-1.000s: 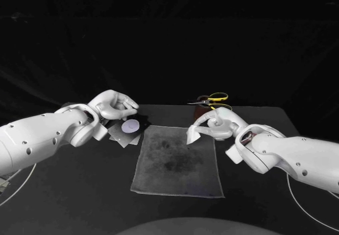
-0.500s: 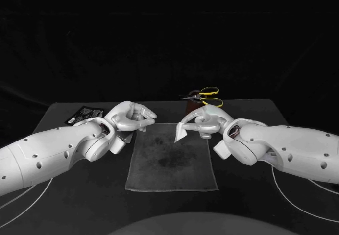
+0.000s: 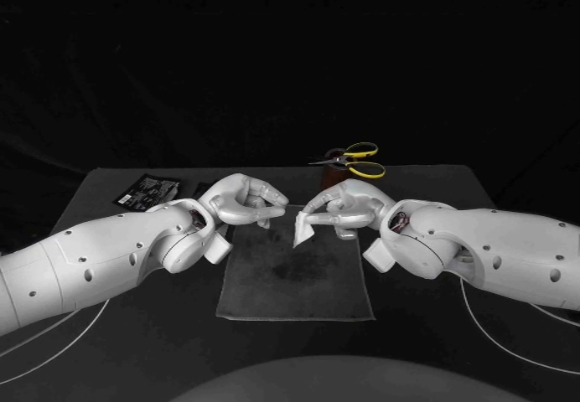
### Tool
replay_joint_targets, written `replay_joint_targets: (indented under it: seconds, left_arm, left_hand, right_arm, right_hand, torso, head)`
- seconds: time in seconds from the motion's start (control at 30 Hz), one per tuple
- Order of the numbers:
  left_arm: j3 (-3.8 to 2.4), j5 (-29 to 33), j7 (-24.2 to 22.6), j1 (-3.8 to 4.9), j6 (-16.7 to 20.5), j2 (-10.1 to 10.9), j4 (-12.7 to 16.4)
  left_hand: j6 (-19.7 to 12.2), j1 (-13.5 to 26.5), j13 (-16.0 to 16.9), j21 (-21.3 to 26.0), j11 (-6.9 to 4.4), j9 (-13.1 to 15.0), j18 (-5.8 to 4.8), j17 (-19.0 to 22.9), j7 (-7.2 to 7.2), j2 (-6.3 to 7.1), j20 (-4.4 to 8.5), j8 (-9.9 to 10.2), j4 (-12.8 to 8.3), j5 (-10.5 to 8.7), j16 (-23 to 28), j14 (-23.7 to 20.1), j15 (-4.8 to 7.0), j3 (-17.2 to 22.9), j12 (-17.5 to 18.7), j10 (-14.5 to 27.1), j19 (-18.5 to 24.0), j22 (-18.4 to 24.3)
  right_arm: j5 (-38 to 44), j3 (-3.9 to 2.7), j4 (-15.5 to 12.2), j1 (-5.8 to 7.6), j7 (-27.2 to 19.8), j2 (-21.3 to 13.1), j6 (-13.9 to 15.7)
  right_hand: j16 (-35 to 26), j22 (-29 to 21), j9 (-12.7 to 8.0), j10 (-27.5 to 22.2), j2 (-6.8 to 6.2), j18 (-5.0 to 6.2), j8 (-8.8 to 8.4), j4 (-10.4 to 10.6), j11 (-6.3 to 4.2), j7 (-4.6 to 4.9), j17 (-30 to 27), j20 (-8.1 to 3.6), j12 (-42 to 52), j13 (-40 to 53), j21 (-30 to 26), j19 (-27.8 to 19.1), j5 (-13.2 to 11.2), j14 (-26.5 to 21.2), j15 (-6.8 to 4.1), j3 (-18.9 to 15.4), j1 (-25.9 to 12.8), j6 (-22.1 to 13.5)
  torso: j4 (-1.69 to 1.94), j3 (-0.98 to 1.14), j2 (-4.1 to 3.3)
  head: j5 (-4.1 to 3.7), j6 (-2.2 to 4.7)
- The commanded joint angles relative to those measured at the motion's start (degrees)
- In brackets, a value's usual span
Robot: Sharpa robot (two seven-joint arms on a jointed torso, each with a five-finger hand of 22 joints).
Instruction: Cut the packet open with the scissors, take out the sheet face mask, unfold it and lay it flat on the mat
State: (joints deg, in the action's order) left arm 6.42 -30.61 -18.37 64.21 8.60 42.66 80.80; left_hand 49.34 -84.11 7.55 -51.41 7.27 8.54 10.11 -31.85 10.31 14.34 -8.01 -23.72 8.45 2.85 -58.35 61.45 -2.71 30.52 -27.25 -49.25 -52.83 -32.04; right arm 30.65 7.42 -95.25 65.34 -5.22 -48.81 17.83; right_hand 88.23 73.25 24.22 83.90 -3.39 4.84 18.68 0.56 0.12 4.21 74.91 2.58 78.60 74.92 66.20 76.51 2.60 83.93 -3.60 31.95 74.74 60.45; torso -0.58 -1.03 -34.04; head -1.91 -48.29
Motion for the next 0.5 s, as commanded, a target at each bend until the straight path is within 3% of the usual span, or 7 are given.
replay_joint_targets:
  seconds: [0.03,0.2,0.3,0.5]
  left_arm:
    - [0.09,0.1,0.9,-0.04,-4.2,-0.3,0.2]
    - [0.45,0.2,3.1,-0.06,-10.2,-0.7,-0.7]
    - [0.54,1.2,4.0,-0.07,-15.0,-0.8,-1.3]
    - [0.6,5.6,5.7,-0.08,-24.8,-1.1,-2.6]
  left_hand:
    - [-0.2,0.5,-0.6,0.5,0.15,-0.1,0.39,0.2,-0.02,-0.42,-0.41,0.2,-0.5,-0.03,0.2,0.0,-0.31,-0.2,0.9,0.3,0.0,0.2]
    - [-2.5,0.1,-3.3,0.7,0.49,-0.9,0.4,0.9,-0.33,-1.08,-0.71,1.7,-1.7,-0.05,-0.4,1.2,-0.57,-1.5,4.9,3.7,0.0,0.2]
    - [-4.9,-0.4,-4.0,1.4,-0.39,-1.4,0.58,1.1,-1.27,-1.84,0.24,3.0,-2.4,-0.03,-1.7,2.6,1.15,-4.0,7.6,7.3,0.1,0.7]
    - [-7.2,-2.6,-4.0,2.2,-1.96,-1.9,0.47,1.5,-2.41,-3.49,1.52,4.3,-4.0,-0.03,-3.9,4.4,2.57,-6.9,10.3,10.1,-0.3,1.1]
  right_arm:
    - [-0.7,-0.03,-0.1,0.03,-1.1,0.1,-4.3]
    - [-0.7,-0.04,-0.1,0.03,-1.8,-0.1,-6.7]
    - [-0.6,-0.04,-0.2,0.04,-2.1,-0.2,-7.8]
    - [-0.4,-0.04,-0.3,0.07,-2.4,-0.4,-9.7]
  right_hand:
    - [-0.1,-0.1,1.9,1.6,0.66,0.87,0.34,0.0,-0.24,0.12,10.9,0.05,-0.4,7.7,-0.4,-0.3,0.2,5.1,-0.08,0.4,-0.1,0.3]
    - [-0.1,-0.2,1.9,1.5,0.71,0.91,0.35,0.0,-0.22,0.15,10.9,0.06,-0.5,7.6,-0.6,-0.5,0.2,5.1,-0.06,0.4,-0.1,0.2]
    - [-0.1,-0.2,1.9,1.5,0.71,0.91,0.35,0.0,-0.22,0.15,10.9,0.06,-0.5,7.6,-0.6,-0.4,0.2,5.1,-0.06,0.4,-0.1,0.2]
    - [-0.1,-0.2,1.9,1.5,0.75,0.89,0.35,0.0,-0.2,0.16,10.9,0.07,-0.5,7.6,-0.6,-0.4,0.2,5.1,-0.05,0.4,-0.1,0.1]
  torso:
    - [0.0,0.03,0.02]
    - [-0.07,0.05,0.02]
    - [-0.09,0.04,-0.01]
    - [-0.03,0.09,-0.03]
  head:
    - [0.27,-0.17]
    - [0.39,-0.36]
    - [0.4,-0.4]
    - [0.47,-0.54]
